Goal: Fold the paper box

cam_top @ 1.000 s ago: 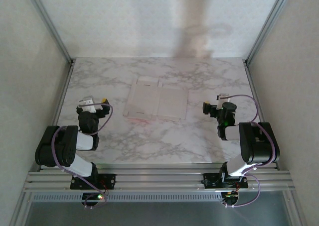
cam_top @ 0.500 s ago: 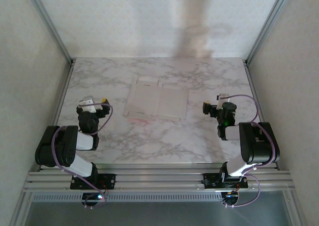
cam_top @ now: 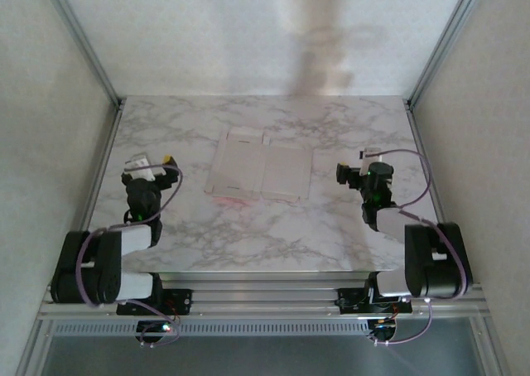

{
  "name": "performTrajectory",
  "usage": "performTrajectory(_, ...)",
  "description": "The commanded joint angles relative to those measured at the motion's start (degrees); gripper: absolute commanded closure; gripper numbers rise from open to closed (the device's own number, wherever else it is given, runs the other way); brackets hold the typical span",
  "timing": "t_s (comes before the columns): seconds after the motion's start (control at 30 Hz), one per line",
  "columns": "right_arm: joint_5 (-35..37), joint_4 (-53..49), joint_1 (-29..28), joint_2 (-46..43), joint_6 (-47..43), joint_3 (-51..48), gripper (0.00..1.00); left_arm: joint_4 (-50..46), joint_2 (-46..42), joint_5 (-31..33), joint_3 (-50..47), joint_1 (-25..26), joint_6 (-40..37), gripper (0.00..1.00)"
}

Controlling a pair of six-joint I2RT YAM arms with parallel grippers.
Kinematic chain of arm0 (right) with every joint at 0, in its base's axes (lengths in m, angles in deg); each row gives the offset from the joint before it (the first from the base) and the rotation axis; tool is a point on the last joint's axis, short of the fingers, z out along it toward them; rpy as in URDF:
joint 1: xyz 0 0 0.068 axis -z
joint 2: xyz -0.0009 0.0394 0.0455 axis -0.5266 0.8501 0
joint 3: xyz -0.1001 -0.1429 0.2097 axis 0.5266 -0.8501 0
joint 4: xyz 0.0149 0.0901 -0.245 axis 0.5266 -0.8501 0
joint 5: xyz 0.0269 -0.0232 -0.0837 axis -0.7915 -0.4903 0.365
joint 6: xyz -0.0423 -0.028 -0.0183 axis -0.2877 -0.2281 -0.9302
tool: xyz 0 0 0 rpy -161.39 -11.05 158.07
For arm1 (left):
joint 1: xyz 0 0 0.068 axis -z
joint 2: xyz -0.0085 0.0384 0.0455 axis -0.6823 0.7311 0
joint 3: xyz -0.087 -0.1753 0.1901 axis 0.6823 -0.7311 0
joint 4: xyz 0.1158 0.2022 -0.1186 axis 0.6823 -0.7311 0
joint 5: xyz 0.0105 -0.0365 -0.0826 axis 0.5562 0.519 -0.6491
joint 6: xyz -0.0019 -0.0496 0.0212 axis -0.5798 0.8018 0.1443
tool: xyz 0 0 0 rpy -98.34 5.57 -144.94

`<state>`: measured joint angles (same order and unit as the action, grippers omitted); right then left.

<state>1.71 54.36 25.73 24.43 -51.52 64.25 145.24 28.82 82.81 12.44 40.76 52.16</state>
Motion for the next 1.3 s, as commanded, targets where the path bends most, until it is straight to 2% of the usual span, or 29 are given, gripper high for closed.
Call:
performTrajectory(0.0, 2.03, -10.61, -1.77, -6.17, 2.19, 3.00, 0.01, -15.63, -7.22, 3.74, 4.07, 1.94, 5.74, 0.01)
performTrajectory(0.13, 1.19, -22.34, -3.45, -12.00, 12.00, 5.88, 0.01, -30.07, -15.74, 5.92, 7.22, 4.05, 16.39, 0.01)
performTrajectory(0.27, -2.40, -28.05, -5.60, -15.45, 21.95, 6.38, 0.01, -40.31, -21.05, 3.09, 8.38, 5.41, 23.87, 0.01)
performTrajectory(0.37, -1.44, -33.32, -8.65, -15.33, 26.89, 8.06, 0.01, -43.88, -24.16, -1.12, 7.21, 6.36, 29.18, 0.01)
performTrajectory(0.43, -2.10, -34.94, -10.86, -13.96, 27.39, 9.50, 0.01, -45.72, -25.57, -3.34, 6.46, 7.07, 33.20, 0.01)
performTrajectory(0.53, -7.17, -34.50, -13.12, -10.30, 27.51, 11.93, 0.01, -48.08, -27.13, -4.72, 6.04, 8.91, 38.65, 0.01)
performTrajectory(0.73, -17.02, -37.24, -16.15, 3.51, 26.47, 22.99, 0.01, -48.28, -28.17, -5.77, 4.48, 14.20, 47.57, 0.01)
performTrajectory(0.9, -19.00, -38.96, -17.32, 15.56, 26.03, 32.27, 0.01, -45.72, -24.13, -7.48, 5.75, 18.00, 50.58, 0.01)
performTrajectory(1.07, -21.32, -40.35, -17.51, 27.23, 25.34, 41.96, 0.01, -41.83, -13.72, -11.47, 11.27, 19.27, 50.26, 0.01)
performTrajectory(1.27, -23.17, -43.72, -17.52, 37.36, 25.04, 53.63, 0.01, -37.24, -1.43, -13.31, 19.21, 21.80, 50.82, 0.01)
